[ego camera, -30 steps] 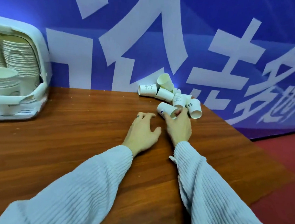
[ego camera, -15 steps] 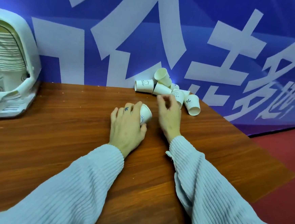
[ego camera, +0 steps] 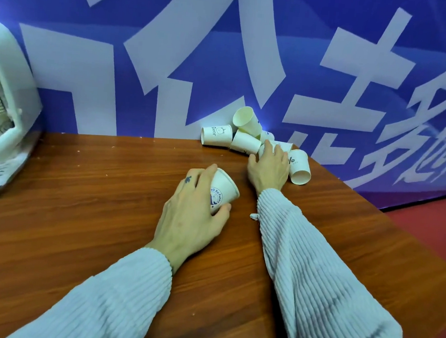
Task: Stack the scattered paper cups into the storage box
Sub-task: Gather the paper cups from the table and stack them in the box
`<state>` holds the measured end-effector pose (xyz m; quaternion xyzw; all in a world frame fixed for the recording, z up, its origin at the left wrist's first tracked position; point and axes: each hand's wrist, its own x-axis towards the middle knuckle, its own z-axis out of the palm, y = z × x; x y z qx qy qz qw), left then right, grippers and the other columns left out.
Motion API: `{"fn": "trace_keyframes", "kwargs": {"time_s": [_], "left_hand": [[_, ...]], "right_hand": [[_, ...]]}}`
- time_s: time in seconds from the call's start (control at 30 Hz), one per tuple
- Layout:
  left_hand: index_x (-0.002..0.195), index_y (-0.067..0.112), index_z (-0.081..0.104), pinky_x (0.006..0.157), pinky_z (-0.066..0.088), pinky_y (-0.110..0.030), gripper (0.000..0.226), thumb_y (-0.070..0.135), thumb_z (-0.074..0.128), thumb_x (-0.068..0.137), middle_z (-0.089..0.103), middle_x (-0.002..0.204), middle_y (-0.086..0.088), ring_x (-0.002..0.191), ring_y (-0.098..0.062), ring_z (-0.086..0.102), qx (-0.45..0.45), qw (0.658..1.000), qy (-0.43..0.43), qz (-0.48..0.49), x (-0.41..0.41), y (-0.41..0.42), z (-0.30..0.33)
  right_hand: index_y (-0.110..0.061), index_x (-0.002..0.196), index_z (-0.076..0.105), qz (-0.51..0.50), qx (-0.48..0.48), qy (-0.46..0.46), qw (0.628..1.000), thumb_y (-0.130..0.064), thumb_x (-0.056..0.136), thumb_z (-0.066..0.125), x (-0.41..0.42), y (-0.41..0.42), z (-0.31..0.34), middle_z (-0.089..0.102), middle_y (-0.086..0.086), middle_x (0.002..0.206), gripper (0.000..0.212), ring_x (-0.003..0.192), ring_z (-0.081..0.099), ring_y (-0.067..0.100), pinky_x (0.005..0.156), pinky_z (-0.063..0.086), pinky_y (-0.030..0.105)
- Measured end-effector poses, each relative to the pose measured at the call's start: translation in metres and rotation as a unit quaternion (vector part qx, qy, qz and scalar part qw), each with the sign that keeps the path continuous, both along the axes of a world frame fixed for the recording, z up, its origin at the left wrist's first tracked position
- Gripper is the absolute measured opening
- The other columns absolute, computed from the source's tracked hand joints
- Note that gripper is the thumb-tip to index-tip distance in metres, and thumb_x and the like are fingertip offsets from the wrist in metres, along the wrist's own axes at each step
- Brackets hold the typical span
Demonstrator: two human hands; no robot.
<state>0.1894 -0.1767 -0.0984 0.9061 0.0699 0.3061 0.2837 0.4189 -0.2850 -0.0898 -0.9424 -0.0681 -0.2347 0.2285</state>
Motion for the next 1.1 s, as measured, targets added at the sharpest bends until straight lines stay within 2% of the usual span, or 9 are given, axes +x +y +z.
{"fn": "trace_keyframes", "kwargs": {"time_s": [0.07,0.13,0.3,0.43,0.57,0.77,0.87,1.0,1.1], "left_hand": [[0.154,0.028,0.027,0.091,0.051,-0.04,0.077,0.049,0.064,0.089,0.036,0.141,0.01,0.126,-0.016,0.047,-0.02,1.0,0.0,-0.001,0.0,0.0,0.001],[0.154,0.028,0.027,0.092,0.05,-0.04,0.078,0.049,0.064,0.089,0.037,0.142,0.009,0.125,-0.017,0.049,-0.03,1.0,-0.001,-0.007,-0.002,0.0,0.002],[0.155,0.029,0.025,0.098,0.05,-0.045,0.08,0.047,0.066,0.089,0.038,0.146,0.006,0.127,-0.021,0.049,-0.086,0.996,-0.001,-0.01,-0.008,0.001,0.009],[0.156,0.029,0.025,0.107,0.044,-0.045,0.082,0.047,0.067,0.087,0.045,0.149,0.002,0.134,-0.022,0.046,-0.143,0.99,-0.012,0.005,-0.019,0.002,0.013],[0.158,0.031,0.018,0.111,0.04,-0.044,0.086,0.047,0.067,0.089,0.04,0.156,0.0,0.138,-0.025,0.043,-0.216,0.976,-0.031,0.002,-0.043,0.01,0.028],[0.147,0.039,0.027,0.101,0.05,-0.048,0.074,0.054,0.066,0.086,0.054,0.136,0.003,0.117,-0.022,0.057,-0.228,0.972,-0.051,0.012,-0.112,0.072,0.046],[0.145,0.035,0.03,0.098,0.051,-0.043,0.072,0.051,0.069,0.086,0.057,0.132,0.002,0.112,-0.02,0.06,-0.238,0.966,-0.088,0.055,-0.145,0.107,0.058],[0.146,0.03,0.03,0.092,0.05,-0.029,0.072,0.042,0.071,0.088,0.055,0.135,-0.001,0.115,-0.019,0.059,-0.259,0.947,-0.151,0.115,-0.191,0.16,0.073],[0.144,0.025,0.033,0.099,0.044,-0.034,0.069,0.038,0.071,0.088,0.057,0.136,-0.004,0.119,-0.023,0.057,-0.259,0.924,-0.203,0.195,-0.223,0.197,0.083]], "right_hand": [[-0.022,0.152,0.044,0.002,0.026,-0.027,0.999,-0.032,0.096,0.056,-0.005,0.001,0.002,0.046,0.012,0.151,0.058,0.138,0.044,0.035,0.113,0.038,0.047],[-0.026,0.152,0.043,0.0,0.037,-0.023,0.999,-0.031,0.092,0.058,-0.016,0.003,0.005,0.042,0.012,0.149,0.062,0.133,0.046,0.035,0.106,0.043,0.047],[-0.038,0.152,0.041,0.021,0.05,0.078,0.995,-0.049,0.092,0.05,-0.051,-0.004,0.015,0.037,0.007,0.157,0.061,0.141,0.035,0.034,0.109,0.036,0.049],[-0.035,0.141,0.043,0.055,0.073,0.105,0.99,-0.054,0.088,0.054,-0.1,-0.012,0.02,0.057,0.008,0.139,0.057,0.123,0.056,0.038,0.096,0.044,0.046],[-0.03,0.132,0.042,0.13,0.157,0.112,0.973,-0.051,0.086,0.067,-0.159,-0.007,0.027,0.064,0.006,0.124,0.056,0.112,0.061,0.032,0.095,0.046,0.041],[-0.028,0.113,0.041,0.221,0.261,0.136,0.93,-0.06,0.076,0.077,-0.23,0.043,0.041,0.064,-0.004,0.106,0.06,0.099,0.065,0.023,0.09,0.055,0.048],[-0.029,0.119,0.043,0.273,0.294,0.137,0.906,-0.055,0.079,0.08,-0.255,0.078,0.055,0.064,-0.005,0.109,0.06,0.098,0.066,0.015,0.09,0.058,0.044],[-0.028,0.145,0.039,0.389,0.323,0.154,0.849,-0.032,0.089,0.08,-0.291,0.138,0.082,0.055,0.0,0.132,0.07,0.114,0.061,0.016,0.09,0.055,0.027],[-0.026,0.156,0.035,0.436,0.314,0.116,0.835,-0.035,0.085,0.079,-0.315,0.193,0.102,0.05,0.0,0.144,0.084,0.127,0.053,0.017,0.102,0.051,0.035]]}}
